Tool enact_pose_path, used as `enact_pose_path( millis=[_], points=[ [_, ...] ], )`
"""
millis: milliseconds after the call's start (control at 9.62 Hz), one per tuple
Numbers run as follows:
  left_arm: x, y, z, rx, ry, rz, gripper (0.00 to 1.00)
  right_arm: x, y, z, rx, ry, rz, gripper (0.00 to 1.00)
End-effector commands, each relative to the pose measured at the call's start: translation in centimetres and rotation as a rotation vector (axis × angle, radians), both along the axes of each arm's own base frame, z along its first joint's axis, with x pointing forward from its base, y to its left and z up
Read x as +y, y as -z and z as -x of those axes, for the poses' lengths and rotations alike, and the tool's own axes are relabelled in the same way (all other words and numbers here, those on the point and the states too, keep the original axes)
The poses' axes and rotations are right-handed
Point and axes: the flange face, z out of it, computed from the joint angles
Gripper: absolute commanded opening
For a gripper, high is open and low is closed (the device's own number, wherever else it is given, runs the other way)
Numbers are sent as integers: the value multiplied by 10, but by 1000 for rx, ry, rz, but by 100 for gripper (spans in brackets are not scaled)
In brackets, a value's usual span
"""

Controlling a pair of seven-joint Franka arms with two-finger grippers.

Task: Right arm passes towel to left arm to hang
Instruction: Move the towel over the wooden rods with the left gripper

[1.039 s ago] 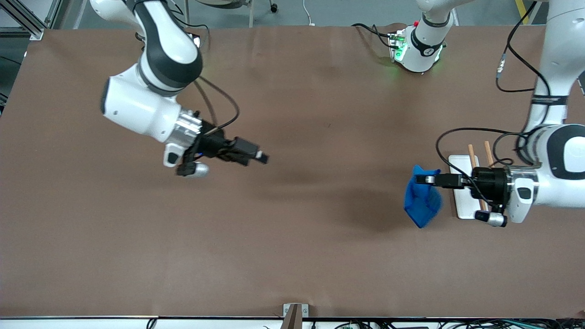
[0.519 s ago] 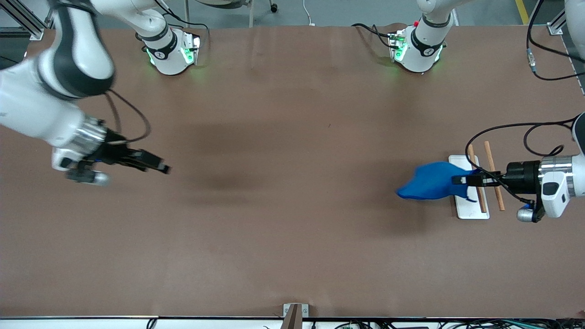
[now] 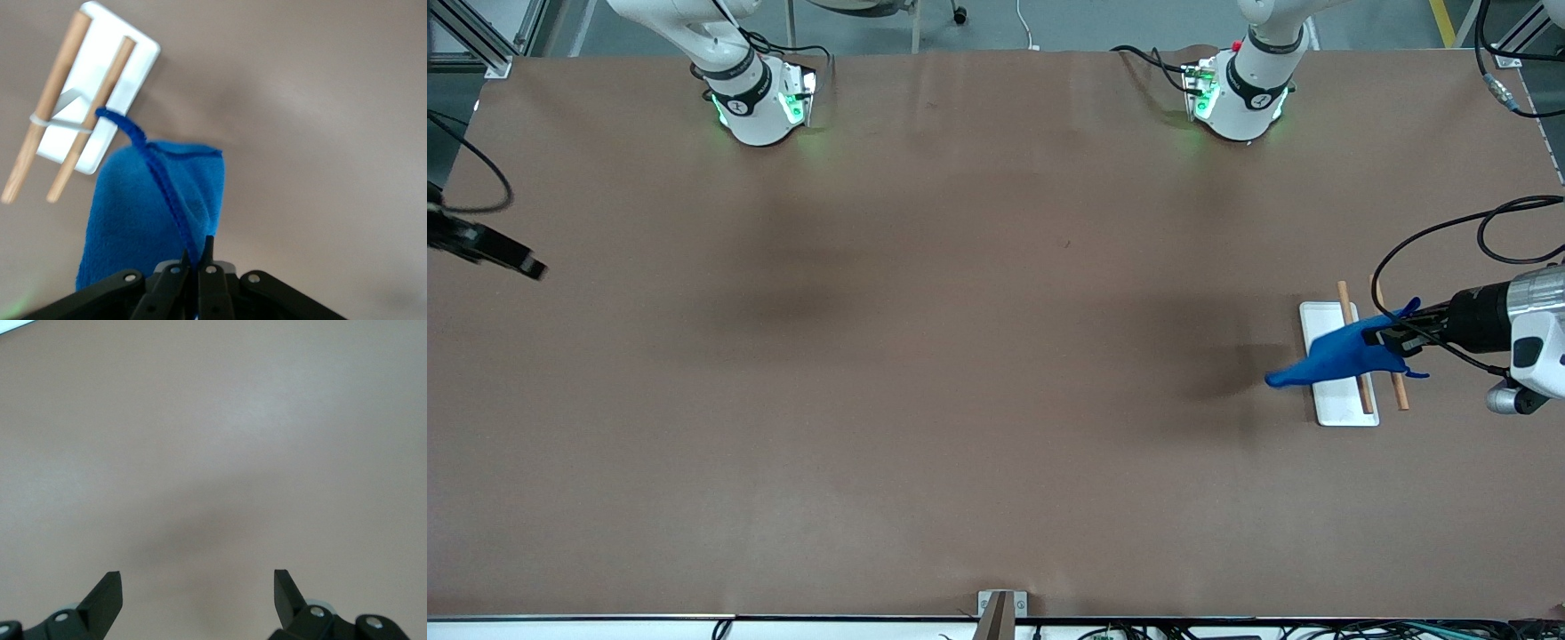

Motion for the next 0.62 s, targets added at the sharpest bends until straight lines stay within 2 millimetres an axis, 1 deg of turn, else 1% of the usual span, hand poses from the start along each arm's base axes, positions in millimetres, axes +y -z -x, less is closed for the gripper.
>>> enact_pose_path(
  millis=[0, 104, 208, 312, 416, 519],
  points=[
    [-12, 14, 6, 74, -135, -96, 0, -8, -22, 11, 7, 15, 30, 100],
    [-10, 16, 8, 113, -233, -143, 1, -15, -30, 18, 1, 18, 49, 100],
    [-6, 22, 11, 134, -245, -191, 1, -22, -29, 19, 9, -7, 55, 100],
    [2, 28, 14, 141, -236, -215, 1, -22, -39, 17, -9, -58, 66, 100],
    [21, 33, 17, 149, -229, -208, 1, -25, -59, 13, 4, -74, 65, 100],
    [35, 40, 21, 159, -214, -199, 1, -22, -56, 10, 22, -79, 63, 100]
  ],
)
